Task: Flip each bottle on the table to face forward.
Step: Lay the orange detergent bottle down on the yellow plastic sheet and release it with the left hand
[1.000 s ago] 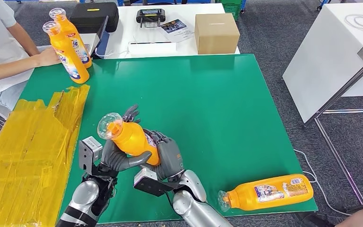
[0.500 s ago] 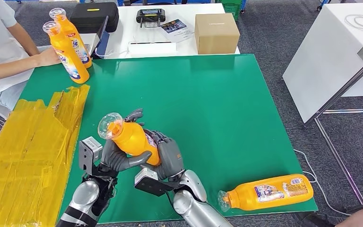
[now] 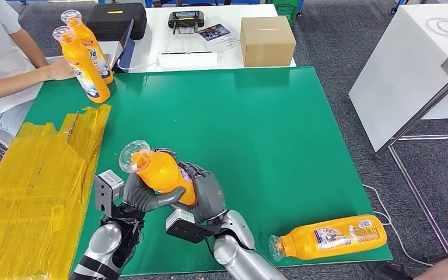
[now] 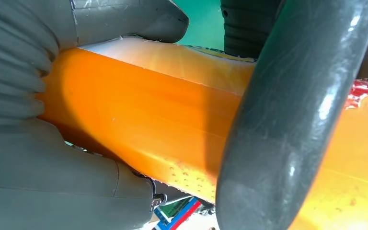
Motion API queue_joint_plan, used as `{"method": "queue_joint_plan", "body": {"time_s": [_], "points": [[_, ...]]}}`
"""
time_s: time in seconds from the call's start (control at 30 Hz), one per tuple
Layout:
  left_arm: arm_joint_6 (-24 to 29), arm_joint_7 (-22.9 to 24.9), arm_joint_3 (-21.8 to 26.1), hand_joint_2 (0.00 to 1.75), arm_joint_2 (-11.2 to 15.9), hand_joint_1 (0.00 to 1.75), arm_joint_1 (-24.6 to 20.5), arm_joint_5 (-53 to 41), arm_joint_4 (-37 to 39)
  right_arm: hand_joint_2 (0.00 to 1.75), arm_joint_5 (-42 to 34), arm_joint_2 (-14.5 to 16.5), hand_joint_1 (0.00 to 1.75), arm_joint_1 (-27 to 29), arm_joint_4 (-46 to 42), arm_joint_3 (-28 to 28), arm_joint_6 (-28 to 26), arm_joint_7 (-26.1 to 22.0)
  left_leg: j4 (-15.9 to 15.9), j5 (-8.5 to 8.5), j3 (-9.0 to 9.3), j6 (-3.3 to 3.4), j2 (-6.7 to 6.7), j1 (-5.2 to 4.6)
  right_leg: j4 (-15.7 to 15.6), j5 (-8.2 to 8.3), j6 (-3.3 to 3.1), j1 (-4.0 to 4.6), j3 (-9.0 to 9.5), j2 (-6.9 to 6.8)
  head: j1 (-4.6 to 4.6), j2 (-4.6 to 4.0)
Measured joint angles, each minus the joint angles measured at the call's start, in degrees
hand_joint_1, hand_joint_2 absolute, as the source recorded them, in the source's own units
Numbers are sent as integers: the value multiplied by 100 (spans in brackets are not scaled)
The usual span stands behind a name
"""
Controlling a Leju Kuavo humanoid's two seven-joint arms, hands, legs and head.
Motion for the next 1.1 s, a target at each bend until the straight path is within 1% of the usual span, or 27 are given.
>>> {"method": "queue_joint_plan", "body": {"time_s": [0.17,0.2,0.3,0.33,0.43,0.5,0.6,0.7,0.77,0.83,0.9,0.97,1.1], "points": [[46,-48,1,175,-2,175,44,-43,-72,175,-45,-22,175,75,-170,-27,-25,-34,0,0,0,0,0,0,0,0,0,0,0,0,-1,0],[52,-51,1,175,-2,175,49,-51,-91,175,-49,-32,134,91,-220,-31,-25,-36,0,0,0,0,0,0,0,0,0,0,0,0,-1,0],[78,-67,3,175,-4,175,53,-91,-135,175,-55,-71,3,154,-387,-61,-55,-36,0,0,0,0,-1,0,0,0,0,0,0,0,-1,0],[117,-73,18,175,-8,175,49,-103,-157,175,-79,-94,0,210,-484,-92,-77,-43,0,0,1,0,-2,0,0,0,0,0,1,0,0,0],[339,-83,180,175,-7,175,11,-159,-244,175,-277,-215,0,514,-975,-261,-95,-86,0,0,1,0,-3,0,0,0,0,0,3,-1,0,0],[513,-97,332,175,17,175,-4,-271,-306,175,-435,-318,0,751,-1433,-418,-58,-101,0,0,0,0,-5,0,0,0,0,0,3,-1,1,0],[883,-144,501,175,57,175,10,-673,-437,175,-641,-454,0,1065,-2243,-662,54,-105,0,0,0,0,-7,0,0,0,0,0,4,-2,1,0],[1397,-169,655,175,108,175,25,-1243,-591,175,-774,-561,0,1325,-2984,-844,154,-114,0,0,0,0,-6,0,0,0,0,0,4,-1,1,0],[1850,-139,785,175,160,175,24,-1753,-684,175,-815,-622,0,1474,-3413,-936,160,-122,0,0,0,0,-6,0,0,0,0,0,4,-1,1,0],[2270,-81,935,175,226,175,22,-2292,-751,175,-860,-678,0,1598,-3782,-1015,151,-130,0,0,1,0,-5,0,0,0,0,0,4,-1,0,0],[2581,-31,1072,175,282,175,21,-2778,-782,175,-910,-731,0,1692,-4071,-1083,150,-138,-1,0,1,0,-5,1,0,0,0,1,5,-1,0,0],[2729,-3,1167,175,322,175,20,-3051,-787,175,-938,-774,0,1756,-4272,-1130,151,-142,-1,0,2,0,-5,1,0,0,0,1,6,-1,0,0],[2800,30,1271,175,367,175,21,-3179,-787,175,-963,-836,0,1828,-4507,-1182,155,-145,-1,0,3,0,-5,1,0,0,0,0,8,-1,1,0]]}}
